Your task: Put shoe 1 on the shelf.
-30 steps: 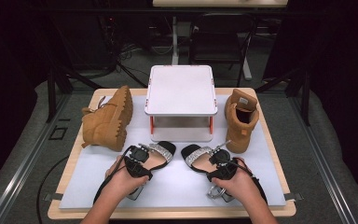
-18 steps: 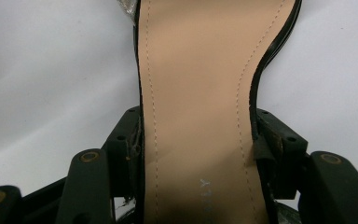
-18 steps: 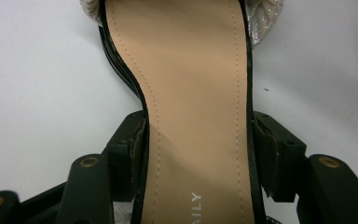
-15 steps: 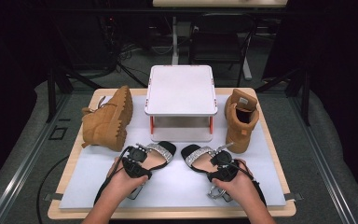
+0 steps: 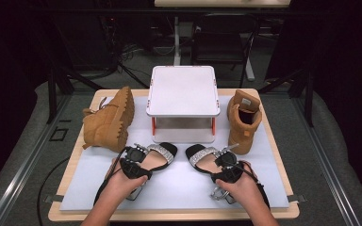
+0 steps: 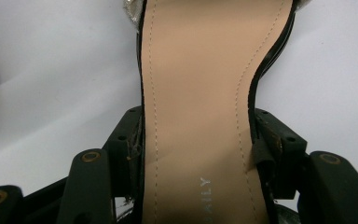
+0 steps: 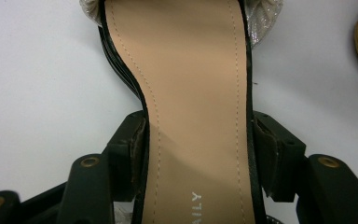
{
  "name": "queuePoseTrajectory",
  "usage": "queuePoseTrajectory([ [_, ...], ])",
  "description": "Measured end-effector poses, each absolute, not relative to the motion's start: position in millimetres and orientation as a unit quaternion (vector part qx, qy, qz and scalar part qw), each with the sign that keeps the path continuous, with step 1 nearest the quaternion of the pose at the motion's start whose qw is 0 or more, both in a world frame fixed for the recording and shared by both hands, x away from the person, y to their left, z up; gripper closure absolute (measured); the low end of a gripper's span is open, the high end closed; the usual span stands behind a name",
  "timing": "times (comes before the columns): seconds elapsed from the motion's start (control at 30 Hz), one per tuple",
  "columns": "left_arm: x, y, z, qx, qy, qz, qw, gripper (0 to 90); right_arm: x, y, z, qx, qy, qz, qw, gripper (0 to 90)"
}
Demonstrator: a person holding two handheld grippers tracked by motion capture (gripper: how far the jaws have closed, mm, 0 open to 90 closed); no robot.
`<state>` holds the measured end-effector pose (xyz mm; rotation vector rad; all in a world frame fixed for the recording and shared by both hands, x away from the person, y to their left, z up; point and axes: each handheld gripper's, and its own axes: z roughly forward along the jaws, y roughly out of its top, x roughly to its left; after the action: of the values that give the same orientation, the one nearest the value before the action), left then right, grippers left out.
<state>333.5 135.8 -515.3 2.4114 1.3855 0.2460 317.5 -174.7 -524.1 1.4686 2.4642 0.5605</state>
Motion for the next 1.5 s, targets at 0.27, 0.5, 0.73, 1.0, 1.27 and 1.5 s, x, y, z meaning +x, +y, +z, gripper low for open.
queuePoseTrajectory([
  [0.27, 335.7, 133.7, -509.1, 0.848, 0.491, 0.093, 0.176, 42.4, 321.4, -173.5, -517.3, 0.514, 0.829, 0.192, 0.107, 41.6],
  [0.5, 347.1, 121.8, -501.3, 0.843, 0.495, 0.103, 0.184, 42.4, 331.3, -166.0, -514.5, 0.528, 0.819, 0.194, 0.113, 41.6],
  [0.73, 367.9, 110.2, -502.3, 0.836, 0.505, 0.103, 0.188, 42.4, 348.9, -162.1, -510.0, 0.541, 0.810, 0.191, 0.123, 41.5],
  [1.0, 386.5, 102.2, -507.2, 0.826, 0.520, 0.113, 0.187, 42.4, 368.6, -149.8, -511.5, 0.556, 0.798, 0.195, 0.129, 41.5],
  [1.27, 386.0, 99.7, -520.0, 0.824, 0.524, 0.116, 0.180, 42.0, 373.4, -144.1, -519.2, 0.558, 0.798, 0.183, 0.136, 41.2],
  [1.5, 385.5, 102.7, -521.9, 0.823, 0.523, 0.104, 0.195, 40.2, 371.6, -145.9, -520.3, 0.558, 0.794, 0.201, 0.134, 39.5],
])
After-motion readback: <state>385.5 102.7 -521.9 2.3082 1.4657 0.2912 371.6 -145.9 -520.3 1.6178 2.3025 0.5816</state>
